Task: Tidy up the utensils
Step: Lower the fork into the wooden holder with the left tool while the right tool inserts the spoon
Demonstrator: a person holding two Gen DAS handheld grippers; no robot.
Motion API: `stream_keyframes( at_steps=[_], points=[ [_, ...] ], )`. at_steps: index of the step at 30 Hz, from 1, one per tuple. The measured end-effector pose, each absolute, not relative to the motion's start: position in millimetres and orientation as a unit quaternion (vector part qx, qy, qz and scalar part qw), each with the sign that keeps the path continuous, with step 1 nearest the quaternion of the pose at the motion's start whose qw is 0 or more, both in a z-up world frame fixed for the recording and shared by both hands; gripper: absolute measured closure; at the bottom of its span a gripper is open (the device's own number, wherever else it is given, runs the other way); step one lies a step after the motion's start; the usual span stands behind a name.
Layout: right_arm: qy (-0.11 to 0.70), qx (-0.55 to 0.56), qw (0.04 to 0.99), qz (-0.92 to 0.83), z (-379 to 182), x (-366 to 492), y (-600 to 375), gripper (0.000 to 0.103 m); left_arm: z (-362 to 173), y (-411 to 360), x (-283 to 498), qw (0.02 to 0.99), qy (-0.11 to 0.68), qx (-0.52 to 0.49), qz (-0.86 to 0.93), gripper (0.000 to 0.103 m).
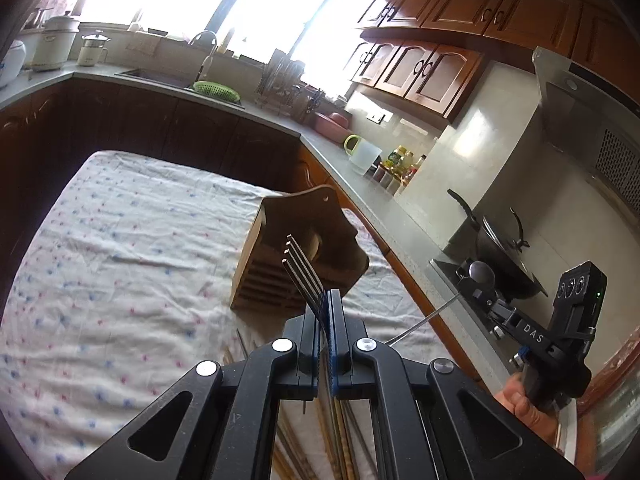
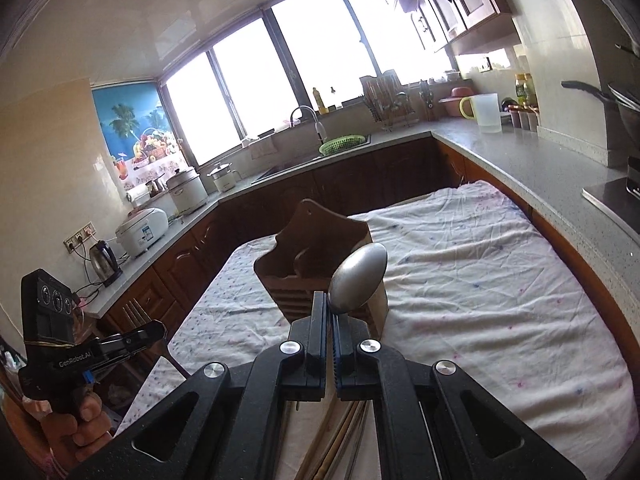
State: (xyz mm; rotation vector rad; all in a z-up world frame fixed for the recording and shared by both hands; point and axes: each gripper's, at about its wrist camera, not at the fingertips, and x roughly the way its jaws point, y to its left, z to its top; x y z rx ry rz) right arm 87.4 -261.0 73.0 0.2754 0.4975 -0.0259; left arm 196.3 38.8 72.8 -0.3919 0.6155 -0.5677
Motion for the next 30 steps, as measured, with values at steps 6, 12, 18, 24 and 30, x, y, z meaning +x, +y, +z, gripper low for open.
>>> stream_keyframes(
  at_steps=[6,12,18,24,30],
  points=[
    [0.204,0.106,0.973,-0.027,108,121,-266,0.101,105,31,243,0.908,0.265,-0.172,-0.275,0.102],
    [0.189,0.056,0.979,-0.043,132,166,-264,0.101,113,18,303,0.917,0.247,-0.165,-0.265,0.102],
    [0.225,0.023,0.973,-0.047,100,206,-260,0.101,78,-1,353,0.915,0.255,-0.166,-0.265,0.102],
    [0.271,0.032,0.961,-0.043,55,229,-266,0.101,41,-22,390,0.909,0.283,-0.165,-0.255,0.102],
    [0.302,0.044,0.951,-0.039,30,238,-274,0.101,27,-28,398,0.910,0.289,-0.156,-0.252,0.099]
  ],
)
